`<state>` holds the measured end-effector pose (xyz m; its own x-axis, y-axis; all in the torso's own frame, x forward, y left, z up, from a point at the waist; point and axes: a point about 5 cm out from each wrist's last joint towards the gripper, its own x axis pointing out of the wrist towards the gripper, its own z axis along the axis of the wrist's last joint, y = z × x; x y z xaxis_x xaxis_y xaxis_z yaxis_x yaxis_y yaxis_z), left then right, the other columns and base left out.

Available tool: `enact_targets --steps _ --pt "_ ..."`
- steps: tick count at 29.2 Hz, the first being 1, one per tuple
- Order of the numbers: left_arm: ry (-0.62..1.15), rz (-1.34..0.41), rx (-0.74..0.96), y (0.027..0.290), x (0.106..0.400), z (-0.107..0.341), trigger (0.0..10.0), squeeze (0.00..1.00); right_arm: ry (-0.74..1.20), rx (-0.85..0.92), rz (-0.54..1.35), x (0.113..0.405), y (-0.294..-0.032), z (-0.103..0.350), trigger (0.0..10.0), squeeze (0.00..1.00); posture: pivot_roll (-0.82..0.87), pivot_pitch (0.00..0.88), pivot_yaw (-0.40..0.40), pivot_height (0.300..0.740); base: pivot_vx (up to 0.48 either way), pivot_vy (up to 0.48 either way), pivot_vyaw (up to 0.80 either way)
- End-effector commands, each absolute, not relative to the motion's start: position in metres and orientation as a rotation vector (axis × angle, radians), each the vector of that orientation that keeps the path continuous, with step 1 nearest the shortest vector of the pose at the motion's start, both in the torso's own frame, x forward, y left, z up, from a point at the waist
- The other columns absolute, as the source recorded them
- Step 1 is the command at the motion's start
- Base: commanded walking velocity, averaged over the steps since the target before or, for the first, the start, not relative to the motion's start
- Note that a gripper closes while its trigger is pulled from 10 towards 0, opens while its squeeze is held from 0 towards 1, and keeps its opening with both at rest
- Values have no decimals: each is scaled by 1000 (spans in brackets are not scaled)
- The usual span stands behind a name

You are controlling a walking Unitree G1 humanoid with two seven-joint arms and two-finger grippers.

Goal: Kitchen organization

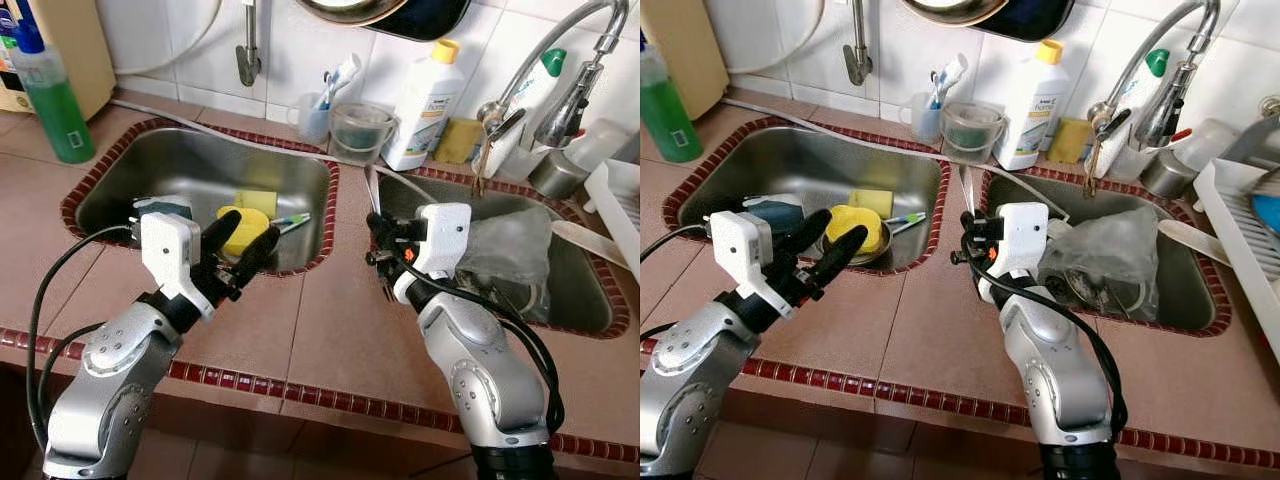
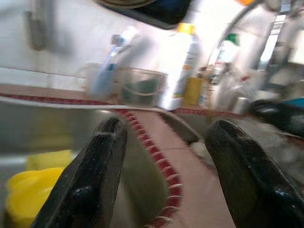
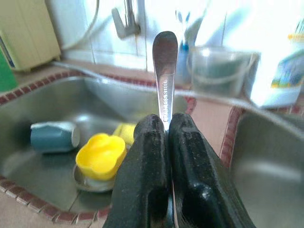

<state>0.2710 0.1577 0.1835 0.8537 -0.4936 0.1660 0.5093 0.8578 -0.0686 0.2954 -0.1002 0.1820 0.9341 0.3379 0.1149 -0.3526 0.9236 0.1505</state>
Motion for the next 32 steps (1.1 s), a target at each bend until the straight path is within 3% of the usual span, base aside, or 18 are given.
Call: enact_targets --steps 1,9,15,32 --pt "-168 -476 -94 161 277 188 10000 0 -117 170 343 296 -107 182 10000 0 101 17 -104 740 0 0 0" --pt "-162 -434 -89 162 293 190 10000 0 -238 214 348 294 -118 190 10000 0 82 12 -84 740 0 0 0" --pt "-147 -417 -73 158 308 191 10000 0 -348 112 278 295 -131 198 10000 0 65 28 -69 740 0 0 0" --pt "-128 -365 -68 173 328 191 10000 0 -411 67 212 292 -136 197 10000 0 35 41 -36 740 0 35 0"
